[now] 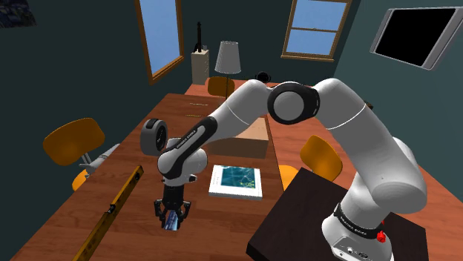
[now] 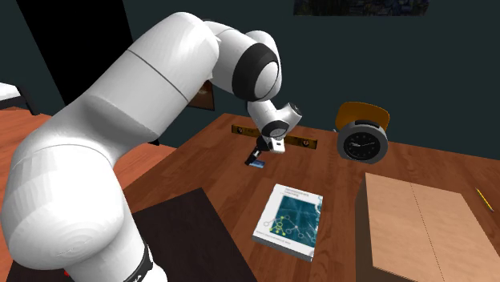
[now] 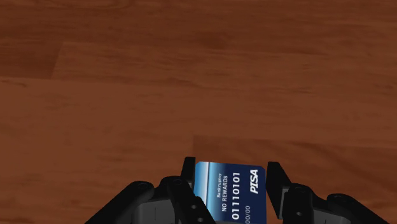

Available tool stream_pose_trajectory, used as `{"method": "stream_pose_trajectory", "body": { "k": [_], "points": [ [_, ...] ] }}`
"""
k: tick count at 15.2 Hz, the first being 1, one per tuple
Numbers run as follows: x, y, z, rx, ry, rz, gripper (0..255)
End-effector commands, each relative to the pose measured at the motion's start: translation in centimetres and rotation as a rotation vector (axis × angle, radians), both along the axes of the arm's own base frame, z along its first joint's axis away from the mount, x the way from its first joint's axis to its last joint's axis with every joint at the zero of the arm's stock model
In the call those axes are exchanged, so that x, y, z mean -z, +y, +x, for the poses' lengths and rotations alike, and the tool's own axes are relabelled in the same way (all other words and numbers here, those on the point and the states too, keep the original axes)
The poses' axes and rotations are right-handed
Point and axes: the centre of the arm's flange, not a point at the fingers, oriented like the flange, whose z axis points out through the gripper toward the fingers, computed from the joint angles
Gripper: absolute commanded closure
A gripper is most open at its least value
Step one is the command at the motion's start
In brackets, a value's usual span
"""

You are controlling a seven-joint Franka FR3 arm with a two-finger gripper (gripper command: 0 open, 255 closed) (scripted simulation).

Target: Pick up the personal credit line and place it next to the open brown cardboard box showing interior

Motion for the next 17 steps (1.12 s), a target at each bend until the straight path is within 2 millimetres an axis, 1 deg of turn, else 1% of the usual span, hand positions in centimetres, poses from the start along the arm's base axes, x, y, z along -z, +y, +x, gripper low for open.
{"method": "stream_pose_trajectory", "body": {
  "k": [1, 17],
  "points": [
    [-0.9, 0.0, 0.0, 0.0, 0.0, 0.0, 255],
    [-9.4, 0.0, 0.0, 0.0, 0.0, 0.0, 255]
  ]
}}
